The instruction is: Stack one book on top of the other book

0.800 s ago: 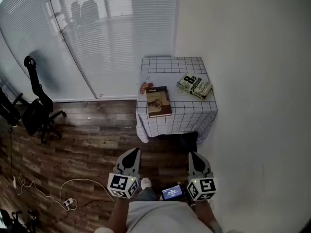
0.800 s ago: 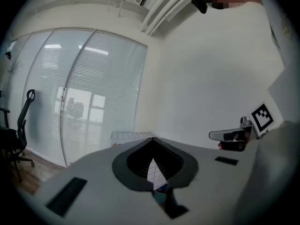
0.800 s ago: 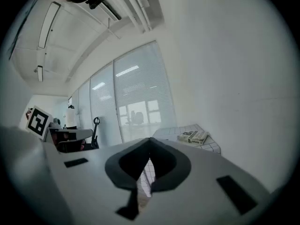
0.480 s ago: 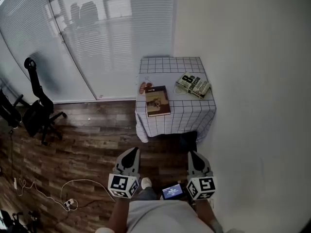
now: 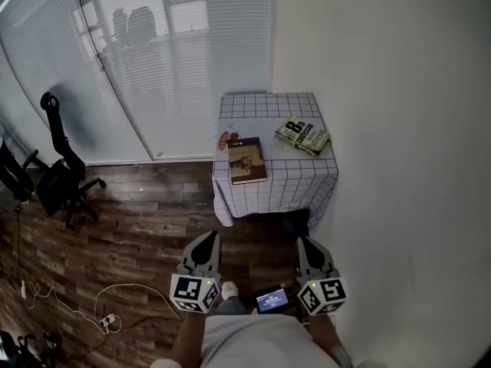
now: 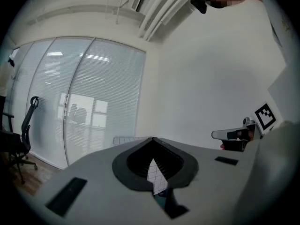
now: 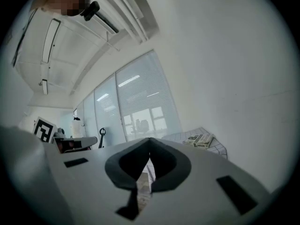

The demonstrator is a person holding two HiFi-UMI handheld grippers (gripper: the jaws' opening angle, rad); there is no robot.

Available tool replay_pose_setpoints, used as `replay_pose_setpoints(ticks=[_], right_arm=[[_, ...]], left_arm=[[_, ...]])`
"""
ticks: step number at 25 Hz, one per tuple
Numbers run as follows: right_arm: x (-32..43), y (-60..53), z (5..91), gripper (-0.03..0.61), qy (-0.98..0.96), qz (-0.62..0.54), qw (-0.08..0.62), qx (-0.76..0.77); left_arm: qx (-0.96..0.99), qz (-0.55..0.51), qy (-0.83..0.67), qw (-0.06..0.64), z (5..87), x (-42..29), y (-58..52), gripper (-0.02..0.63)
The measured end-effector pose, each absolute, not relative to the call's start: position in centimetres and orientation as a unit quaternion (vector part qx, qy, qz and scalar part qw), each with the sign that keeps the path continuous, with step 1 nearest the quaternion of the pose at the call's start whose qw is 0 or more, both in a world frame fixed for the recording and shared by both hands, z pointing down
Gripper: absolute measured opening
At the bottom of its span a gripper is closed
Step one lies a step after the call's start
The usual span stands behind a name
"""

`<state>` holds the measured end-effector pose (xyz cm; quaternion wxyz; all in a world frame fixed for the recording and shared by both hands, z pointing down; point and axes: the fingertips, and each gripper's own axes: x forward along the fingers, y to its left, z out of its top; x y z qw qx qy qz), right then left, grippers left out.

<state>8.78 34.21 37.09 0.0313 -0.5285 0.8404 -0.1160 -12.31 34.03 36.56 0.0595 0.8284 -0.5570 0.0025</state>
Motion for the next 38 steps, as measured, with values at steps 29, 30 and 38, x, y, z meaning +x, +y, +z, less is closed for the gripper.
replay_pose_setpoints(ticks=[29, 30, 38], right_arm=[[11.7, 23.3, 39.1, 0.006, 0.817, -0.105, -0.031, -0.566], [11.8, 22.4, 39.1, 0.006, 0.815, -0.106, -0.032, -0.568], [12.3, 16.1, 38.9, 0.006, 0.800, -0.106, -0.042, -0.589]], left_arm=[[0.838, 0.018, -0.543, 0.061, 38.0, -9.6, 21.5, 0.008], [0.838, 0.020, -0.542, 0.060, 38.1, -9.6, 20.6, 0.008], [0.845, 0.035, -0.531, 0.058, 38.2, -9.6, 12.9, 0.008]])
